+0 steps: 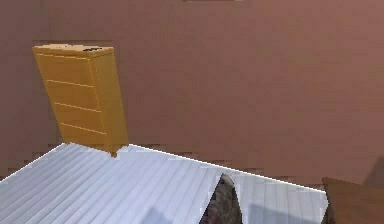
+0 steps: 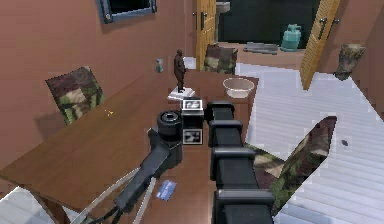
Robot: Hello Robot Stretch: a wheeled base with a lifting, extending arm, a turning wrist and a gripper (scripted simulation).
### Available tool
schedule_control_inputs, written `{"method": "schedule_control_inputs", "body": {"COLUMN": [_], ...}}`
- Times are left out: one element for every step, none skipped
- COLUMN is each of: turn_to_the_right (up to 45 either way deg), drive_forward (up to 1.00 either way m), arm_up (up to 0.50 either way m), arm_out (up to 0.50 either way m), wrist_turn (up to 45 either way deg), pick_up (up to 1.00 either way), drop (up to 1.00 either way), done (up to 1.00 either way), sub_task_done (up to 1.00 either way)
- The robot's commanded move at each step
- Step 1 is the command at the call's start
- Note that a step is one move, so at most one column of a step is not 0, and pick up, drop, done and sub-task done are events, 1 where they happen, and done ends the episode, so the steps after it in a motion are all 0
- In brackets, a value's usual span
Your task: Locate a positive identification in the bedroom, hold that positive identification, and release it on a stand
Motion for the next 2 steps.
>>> {"method": "schedule_control_inputs", "body": {"turn_to_the_right": [0.0,0.0], "drive_forward": [0.00,0.00], "arm_up": [0.00,0.00], "arm_out": [0.00,0.00], "wrist_turn": [45.0,45.0], "pick_up": [0.00,0.00], "drop": [0.00,0.00], "done": [0.00,0.00], "sub_task_done": [0.00,0.00]}}
